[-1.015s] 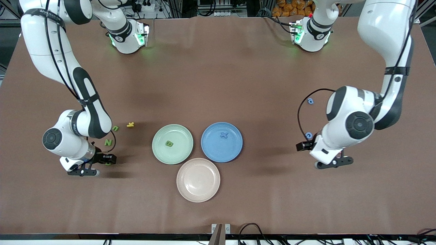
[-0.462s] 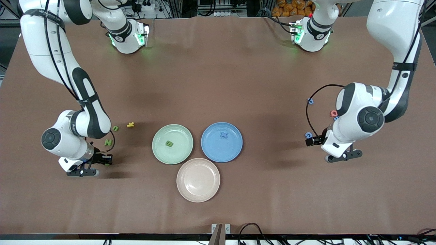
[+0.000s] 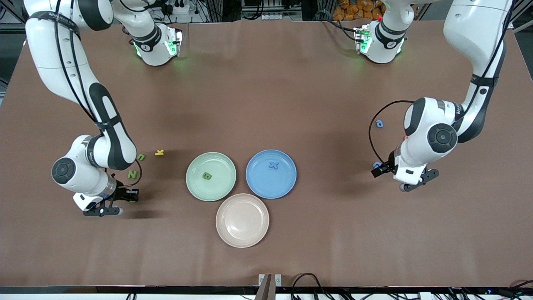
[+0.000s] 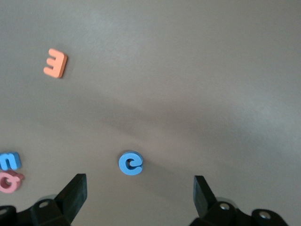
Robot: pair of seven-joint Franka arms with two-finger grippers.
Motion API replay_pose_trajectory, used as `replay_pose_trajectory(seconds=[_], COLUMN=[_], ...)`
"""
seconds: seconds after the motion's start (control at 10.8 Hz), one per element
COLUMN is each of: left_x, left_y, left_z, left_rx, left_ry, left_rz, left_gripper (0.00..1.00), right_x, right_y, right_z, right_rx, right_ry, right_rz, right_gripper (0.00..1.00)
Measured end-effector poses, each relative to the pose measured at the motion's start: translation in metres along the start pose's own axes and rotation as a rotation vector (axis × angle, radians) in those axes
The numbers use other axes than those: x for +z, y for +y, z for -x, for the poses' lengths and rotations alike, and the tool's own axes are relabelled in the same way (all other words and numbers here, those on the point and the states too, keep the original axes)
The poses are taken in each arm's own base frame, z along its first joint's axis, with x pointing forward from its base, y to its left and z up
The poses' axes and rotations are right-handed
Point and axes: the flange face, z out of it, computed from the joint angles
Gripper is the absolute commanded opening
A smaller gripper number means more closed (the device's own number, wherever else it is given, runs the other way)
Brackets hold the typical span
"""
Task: Sort letters by color into matching plates
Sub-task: 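Grasp the green q with the right gripper while the left gripper reaches the c, then drop the q on the green plate while the left gripper grasps the c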
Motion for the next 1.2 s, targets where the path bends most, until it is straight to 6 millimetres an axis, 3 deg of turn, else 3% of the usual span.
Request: replay_pose_trajectory(seconds=[0.28, 0.46, 0.83, 1.2], left_x=[0.027, 0.049, 0.087, 0.098], left_y=[-0.008, -0.005, 0.004, -0.012], left_z=[-0.009, -0.007, 0.012, 0.015], left_rx=[-0.169, -0.255, -0.322, -0.311], left_ry=[-0.010, -0.020, -0.047, -0.040], left_rz=[0.032, 0.037, -0.010, -0.050], left_gripper=[1.00, 1.00, 1.00, 1.00], right_x=[-0.017, -0.035, -0.039, -0.039], right_y=[-0.020, -0.049, -0.123, -0.218], right_z=[-0.001, -0.002, 0.004, 0.022], right_rx=[0.026, 0.112, 0.245, 0.296], right_ry=[-0.050, -0.066, -0.087, -0.118], right_rz=[-0.021, -0.029, -0.034, -0.089], right_gripper=[0.14, 0.14, 0.14, 0.14])
